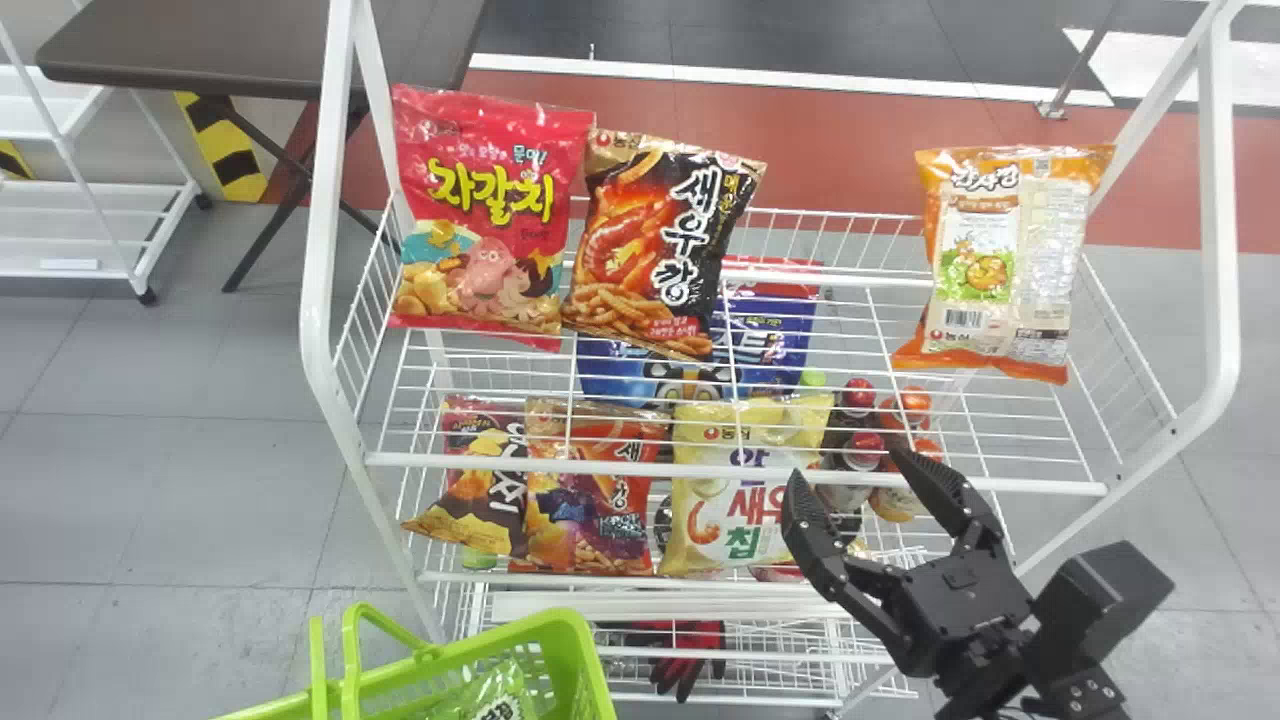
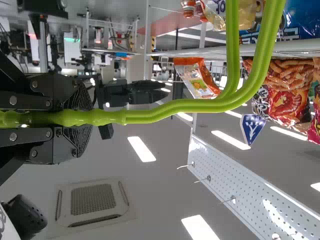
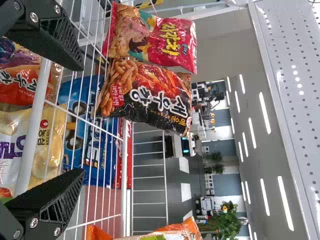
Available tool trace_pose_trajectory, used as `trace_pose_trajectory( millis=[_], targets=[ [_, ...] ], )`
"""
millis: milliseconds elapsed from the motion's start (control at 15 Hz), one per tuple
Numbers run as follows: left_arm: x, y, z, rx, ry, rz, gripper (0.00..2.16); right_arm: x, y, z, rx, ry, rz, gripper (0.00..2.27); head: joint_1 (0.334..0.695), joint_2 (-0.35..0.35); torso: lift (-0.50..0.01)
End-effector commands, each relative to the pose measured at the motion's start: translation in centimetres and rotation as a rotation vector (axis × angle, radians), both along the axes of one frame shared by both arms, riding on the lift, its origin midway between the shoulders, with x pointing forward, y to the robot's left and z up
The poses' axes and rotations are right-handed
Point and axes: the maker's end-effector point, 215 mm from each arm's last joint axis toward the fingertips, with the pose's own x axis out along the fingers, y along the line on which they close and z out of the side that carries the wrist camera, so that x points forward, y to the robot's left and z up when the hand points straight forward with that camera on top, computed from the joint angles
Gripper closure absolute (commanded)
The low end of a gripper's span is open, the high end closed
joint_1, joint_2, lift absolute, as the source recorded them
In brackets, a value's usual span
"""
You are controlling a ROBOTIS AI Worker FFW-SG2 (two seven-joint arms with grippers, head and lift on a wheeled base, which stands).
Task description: Hold basket handle with left hand then pick Gkobukchip with right hand and place into basket
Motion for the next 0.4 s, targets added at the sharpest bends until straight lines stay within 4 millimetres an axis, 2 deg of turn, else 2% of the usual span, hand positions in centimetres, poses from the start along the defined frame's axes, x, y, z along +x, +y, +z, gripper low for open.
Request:
trace_pose_trajectory(
  millis=[0,333],
  targets=[
    [0.0,0.0,0.01,0.0,0.0,0.0,2.16,0.06,-0.03,-0.02,0.001,0.0,-0.001,0.08,0.695,-0.08,0.0],
    [0.05,0.08,0.05,-0.001,-0.009,0.009,2.16,0.04,-0.04,-0.09,0.003,0.001,-0.001,0.08,0.695,-0.082,0.0]
  ],
)
